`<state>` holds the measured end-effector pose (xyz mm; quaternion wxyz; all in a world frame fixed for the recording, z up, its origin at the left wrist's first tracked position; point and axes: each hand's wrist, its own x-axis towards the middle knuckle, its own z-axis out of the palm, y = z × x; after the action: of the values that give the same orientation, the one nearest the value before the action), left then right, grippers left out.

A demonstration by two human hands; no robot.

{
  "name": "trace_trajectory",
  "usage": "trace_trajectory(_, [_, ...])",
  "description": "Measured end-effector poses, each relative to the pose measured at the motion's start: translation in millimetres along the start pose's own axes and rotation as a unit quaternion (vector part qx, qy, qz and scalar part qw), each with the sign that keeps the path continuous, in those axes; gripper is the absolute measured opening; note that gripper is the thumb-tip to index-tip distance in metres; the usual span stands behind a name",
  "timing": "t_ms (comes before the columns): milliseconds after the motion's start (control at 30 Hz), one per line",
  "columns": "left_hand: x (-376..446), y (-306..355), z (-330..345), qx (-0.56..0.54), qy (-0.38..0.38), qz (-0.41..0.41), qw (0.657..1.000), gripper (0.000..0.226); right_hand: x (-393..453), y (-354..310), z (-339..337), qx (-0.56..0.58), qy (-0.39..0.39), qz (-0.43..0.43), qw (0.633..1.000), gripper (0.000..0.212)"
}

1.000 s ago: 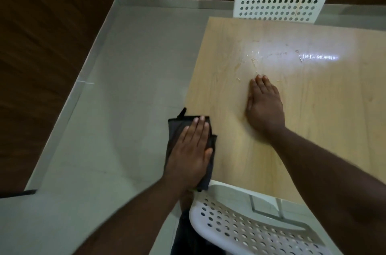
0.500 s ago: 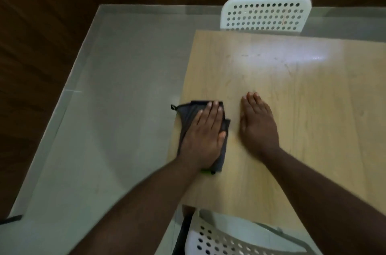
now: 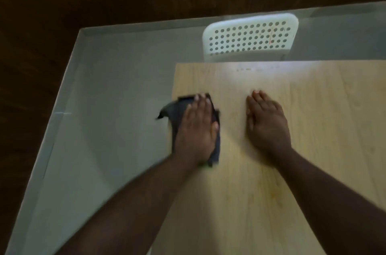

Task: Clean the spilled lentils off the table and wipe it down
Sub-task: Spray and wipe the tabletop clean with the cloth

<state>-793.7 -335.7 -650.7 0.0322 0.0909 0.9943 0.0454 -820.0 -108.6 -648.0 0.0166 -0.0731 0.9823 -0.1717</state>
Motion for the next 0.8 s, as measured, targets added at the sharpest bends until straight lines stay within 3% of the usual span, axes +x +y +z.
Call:
trace_trajectory(167, [17,-11,-15,-0.007,-0.039,0.073,0.997,0.071,9,1,-5,-0.017,-0.014,0.011,1.0,0.062])
trace_trajectory(300, [112,-36,-19,0.013,-0.03,0.002,0.999,0.072,14,3,3,-0.024,-0.019,0.014,0.999,0.063])
trace_trajectory(400, [154,-15,-18,0.0,-0.017,-0.029,0.999,0.07,15,6,5,-0.03,-0.017,0.014,0.999,0.062])
trace_trajectory(533, [103,40,-16,0.011,-0.024,0.095,0.995,0.071,14,6,3,-0.033,-0.021,0.006,0.999,0.062])
trace_trajectory(633, [72,23,-19,-0.003,-0.051,0.155,0.987,0.07,15,6,1,-0.032,-0.019,0.004,0.999,0.06])
trace_trajectory(800, [139,-38,-24,0.009,-0.031,0.035,0.999,0.071,16,4,6,-0.031,-0.007,0.018,0.999,0.058])
